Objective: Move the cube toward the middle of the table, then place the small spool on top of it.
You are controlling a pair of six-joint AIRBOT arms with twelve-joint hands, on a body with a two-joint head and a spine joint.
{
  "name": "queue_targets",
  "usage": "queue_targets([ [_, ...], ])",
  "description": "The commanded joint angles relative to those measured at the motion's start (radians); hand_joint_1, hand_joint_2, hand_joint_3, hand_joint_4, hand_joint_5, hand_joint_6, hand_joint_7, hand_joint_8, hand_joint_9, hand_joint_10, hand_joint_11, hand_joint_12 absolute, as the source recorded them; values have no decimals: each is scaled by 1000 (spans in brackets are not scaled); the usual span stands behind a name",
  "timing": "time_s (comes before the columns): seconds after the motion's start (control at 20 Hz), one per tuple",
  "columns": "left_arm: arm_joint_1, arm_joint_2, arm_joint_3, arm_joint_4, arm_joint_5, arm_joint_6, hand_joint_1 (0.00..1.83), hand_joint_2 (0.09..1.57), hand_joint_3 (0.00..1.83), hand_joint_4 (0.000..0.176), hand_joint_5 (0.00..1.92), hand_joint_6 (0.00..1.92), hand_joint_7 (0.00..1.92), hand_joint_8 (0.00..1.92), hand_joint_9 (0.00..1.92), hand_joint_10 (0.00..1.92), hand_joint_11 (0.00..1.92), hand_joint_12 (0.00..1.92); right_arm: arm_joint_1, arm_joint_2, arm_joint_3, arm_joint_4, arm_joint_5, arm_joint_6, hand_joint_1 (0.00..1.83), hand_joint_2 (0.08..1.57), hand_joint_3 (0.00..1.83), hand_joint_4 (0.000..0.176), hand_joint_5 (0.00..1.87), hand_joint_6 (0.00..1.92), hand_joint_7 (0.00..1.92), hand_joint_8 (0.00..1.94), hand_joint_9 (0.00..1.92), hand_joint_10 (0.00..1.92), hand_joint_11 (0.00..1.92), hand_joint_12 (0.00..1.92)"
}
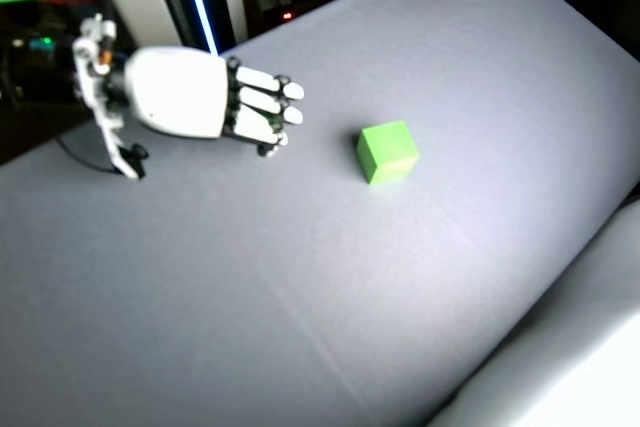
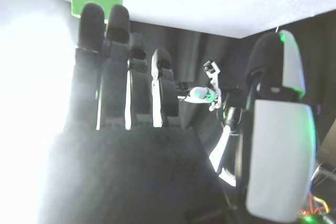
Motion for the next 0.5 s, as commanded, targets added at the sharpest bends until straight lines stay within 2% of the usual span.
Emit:
queue_targets([
  [0.0, -2, 1, 1, -4, -131, -4, 0, 1152, 1, 131, 36, 5, 0, 0, 0, 0, 0, 0, 17, -6, 4, 1, 67, 7, 786, 961, 0, 89, 278, 3, 332, 0, 664, 9, 333, 1052],
  [0.1, -2, -1, 1, -5, -131, -6, 0, 1157, 3, 145, 36, 4, 0, 0, 0, 0, 0, 0, 30, -18, 12, -17, 35, 7, 825, 971, 1, 65, 324, 6, 349, 4, 671, 7, 341, 1008],
  [0.2, -2, -4, 1, -5, -131, -6, 0, 1145, 0, 148, 28, 1, 0, 0, 0, 0, 0, 0, 38, -30, 24, -20, 10, 7, 838, 979, 4, 66, 336, 9, 366, 10, 681, 11, 339, 1006],
  [0.25, -2, -4, 2, -5, -131, -7, 0, 1144, 0, 138, 33, 2, 0, 0, 0, 0, 0, 0, 40, -36, 29, -21, 2, 7, 880, 989, 5, 69, 341, 7, 388, 14, 683, 10, 320, 998],
  [0.3, -2, -5, 2, -5, -131, -8, 0, 1149, 0, 133, 43, 6, 0, 0, 0, 0, 0, 0, 42, -40, 33, -23, -7, 7, 905, 985, 1, 85, 362, 3, 405, 6, 685, 7, 329, 964],
  [0.35, -2, -6, 3, -5, -131, -9, 0, 1160, 4, 138, 46, 7, 0, 0, 0, 0, 0, 0, 47, -46, 39, -23, -16, 7, 926, 989, 2, 88, 372, 4, 408, 4, 696, 11, 345, 961],
  [0.4, -2, -6, 4, -5, -131, -10, 0, 1155, 2, 137, 46, 6, 0, 0, 0, 0, 0, 0, 52, -52, 46, -23, -24, 7, 948, 995, 1, 88, 384, 1, 417, 2, 697, 7, 357, 918],
  [0.45, -2, -6, 5, -5, -131, -10, 14, 1164, 5, 125, 64, 12, 0, 0, 0, 0, 0, 0, 59, -58, 52, -23, -31, 7, 946, 1003, 3, 66, 402, 6, 430, 5, 708, 10, 373, 920],
])
